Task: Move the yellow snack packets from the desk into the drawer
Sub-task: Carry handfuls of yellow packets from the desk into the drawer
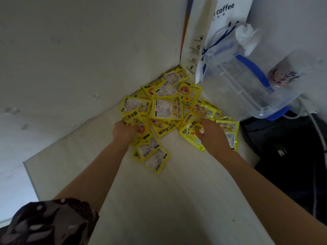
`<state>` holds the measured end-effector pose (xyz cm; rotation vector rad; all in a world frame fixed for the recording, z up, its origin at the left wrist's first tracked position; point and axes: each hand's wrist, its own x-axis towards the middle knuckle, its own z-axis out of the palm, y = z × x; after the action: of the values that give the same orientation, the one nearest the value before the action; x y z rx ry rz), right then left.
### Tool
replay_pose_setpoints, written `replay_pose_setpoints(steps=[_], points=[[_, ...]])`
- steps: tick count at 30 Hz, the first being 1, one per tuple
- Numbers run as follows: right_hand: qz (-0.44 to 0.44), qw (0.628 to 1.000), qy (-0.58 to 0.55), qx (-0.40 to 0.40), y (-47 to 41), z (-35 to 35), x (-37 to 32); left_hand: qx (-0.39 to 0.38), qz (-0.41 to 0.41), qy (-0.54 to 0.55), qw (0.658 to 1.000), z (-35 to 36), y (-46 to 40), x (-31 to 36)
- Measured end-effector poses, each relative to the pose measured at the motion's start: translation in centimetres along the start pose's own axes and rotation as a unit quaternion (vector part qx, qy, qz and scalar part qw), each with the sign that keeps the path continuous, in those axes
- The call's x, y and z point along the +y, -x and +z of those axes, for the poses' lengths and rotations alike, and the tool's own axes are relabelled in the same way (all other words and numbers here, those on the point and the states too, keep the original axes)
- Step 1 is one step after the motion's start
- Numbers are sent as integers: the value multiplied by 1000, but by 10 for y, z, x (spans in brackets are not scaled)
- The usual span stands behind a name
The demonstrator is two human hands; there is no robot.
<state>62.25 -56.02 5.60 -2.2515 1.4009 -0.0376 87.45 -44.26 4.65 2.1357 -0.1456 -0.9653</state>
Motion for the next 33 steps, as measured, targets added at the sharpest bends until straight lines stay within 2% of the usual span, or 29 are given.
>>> replay_pose_setpoints(steps=[11, 17, 23, 29, 33], points=[[-9, 999, -47, 14, 14, 1, 2, 20, -29, 66, 997, 2, 11, -2], [-6, 989, -145, 34, 30, -4, 3, -8, -37, 99, 994, -7, 31, -19], [96, 936, -337, 26, 60, -8, 4, -68, -19, 180, 981, -22, 81, -51], [166, 869, -465, -9, 105, -3, 9, -65, -18, 252, 965, -29, 130, -83], [176, 828, -531, -29, 141, 0, 12, -68, -13, 259, 963, -29, 159, -104]])
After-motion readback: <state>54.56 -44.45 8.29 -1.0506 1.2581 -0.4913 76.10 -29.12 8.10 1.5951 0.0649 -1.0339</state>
